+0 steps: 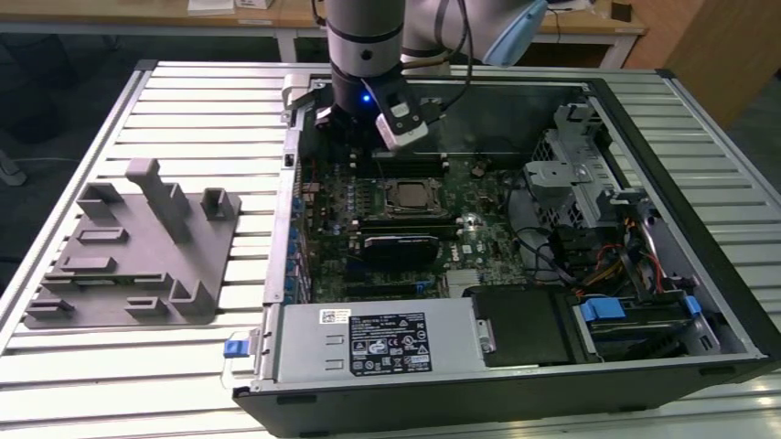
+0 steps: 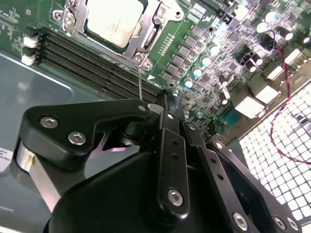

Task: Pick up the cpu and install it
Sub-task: 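Install the first cpu locking lever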

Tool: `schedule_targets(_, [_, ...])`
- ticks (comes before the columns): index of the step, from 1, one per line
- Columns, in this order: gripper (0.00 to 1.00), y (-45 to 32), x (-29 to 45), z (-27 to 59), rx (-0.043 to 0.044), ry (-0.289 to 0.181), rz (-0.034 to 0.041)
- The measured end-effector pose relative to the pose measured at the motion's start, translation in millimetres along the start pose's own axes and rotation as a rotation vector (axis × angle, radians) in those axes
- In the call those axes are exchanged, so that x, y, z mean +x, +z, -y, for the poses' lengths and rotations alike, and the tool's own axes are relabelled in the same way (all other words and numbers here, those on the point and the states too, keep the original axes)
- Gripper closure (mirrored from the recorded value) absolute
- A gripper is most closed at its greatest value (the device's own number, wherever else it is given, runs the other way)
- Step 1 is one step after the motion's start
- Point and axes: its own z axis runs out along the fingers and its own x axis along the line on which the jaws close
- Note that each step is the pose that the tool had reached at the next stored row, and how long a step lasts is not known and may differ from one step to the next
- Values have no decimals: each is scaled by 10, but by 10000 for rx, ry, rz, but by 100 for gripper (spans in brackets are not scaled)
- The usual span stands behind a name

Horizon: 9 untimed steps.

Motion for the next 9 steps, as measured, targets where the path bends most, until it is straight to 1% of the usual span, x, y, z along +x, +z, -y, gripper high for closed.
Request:
schedule_targets(5, [89,0,1,0,-271,4,-4])
schedule_targets(8, [89,0,1,0,-473,7,-6])
schedule_targets(9, [89,0,1,0,-511,7,-7])
